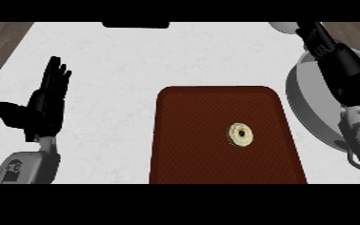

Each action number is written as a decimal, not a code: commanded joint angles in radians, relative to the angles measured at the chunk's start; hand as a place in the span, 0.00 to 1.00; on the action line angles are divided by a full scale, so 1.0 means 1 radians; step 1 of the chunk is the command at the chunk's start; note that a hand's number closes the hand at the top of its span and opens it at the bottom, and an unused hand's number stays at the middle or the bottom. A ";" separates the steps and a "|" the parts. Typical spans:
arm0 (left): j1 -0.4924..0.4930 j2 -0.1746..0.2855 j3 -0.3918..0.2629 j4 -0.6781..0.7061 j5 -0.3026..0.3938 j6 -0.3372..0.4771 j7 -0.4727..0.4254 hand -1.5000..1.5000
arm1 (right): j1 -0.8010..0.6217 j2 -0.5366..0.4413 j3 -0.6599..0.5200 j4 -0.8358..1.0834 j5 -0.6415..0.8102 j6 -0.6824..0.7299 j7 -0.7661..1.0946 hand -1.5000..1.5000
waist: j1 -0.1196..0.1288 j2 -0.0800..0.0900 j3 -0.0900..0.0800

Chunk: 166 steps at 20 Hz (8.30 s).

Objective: Pick the cupcake from the tray and place it in the pot

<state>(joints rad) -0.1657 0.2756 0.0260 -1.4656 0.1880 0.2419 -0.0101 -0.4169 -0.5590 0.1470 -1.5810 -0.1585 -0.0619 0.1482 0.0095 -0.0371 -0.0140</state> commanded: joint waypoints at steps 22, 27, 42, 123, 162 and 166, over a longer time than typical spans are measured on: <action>0.204 0.157 -0.018 -0.003 -0.127 -0.099 0.076 0.50 | 0.765 -0.082 0.134 -0.557 0.676 -0.362 0.402 0.00 | -0.019 0.036 0.011; 0.209 0.124 -0.066 -0.032 -0.171 -0.077 0.085 0.50 | 0.488 -0.099 0.146 -0.567 0.620 -0.099 0.690 0.00 | 0.015 0.042 0.011; 0.171 0.133 -0.041 -0.094 -0.178 -0.081 0.168 0.50 | 0.043 0.091 0.306 -0.210 0.346 0.318 1.105 0.00 | 0.018 0.039 0.013; 0.225 0.064 0.147 -0.039 -0.234 -0.215 0.097 0.50 | 0.670 -0.256 -0.426 -0.645 0.325 0.121 -0.186 1.00 | -0.041 0.033 0.015; 0.178 -0.009 0.101 -0.082 -0.330 -0.232 0.131 0.50 | -0.479 -0.047 -0.241 1.093 0.659 0.175 -0.718 0.00 | 0.029 0.048 0.015; 0.182 -0.002 0.134 -0.075 -0.304 -0.247 0.118 0.50 | -0.460 -0.045 -0.302 1.138 0.620 0.143 -0.821 0.00 | 0.017 0.045 0.015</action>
<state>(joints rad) 0.0024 0.2662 0.1380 -1.5403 -0.1262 0.0013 0.1211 -0.8657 -0.6204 -0.1125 -0.5134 0.4851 0.1060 -0.5920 0.0315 0.0093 0.0011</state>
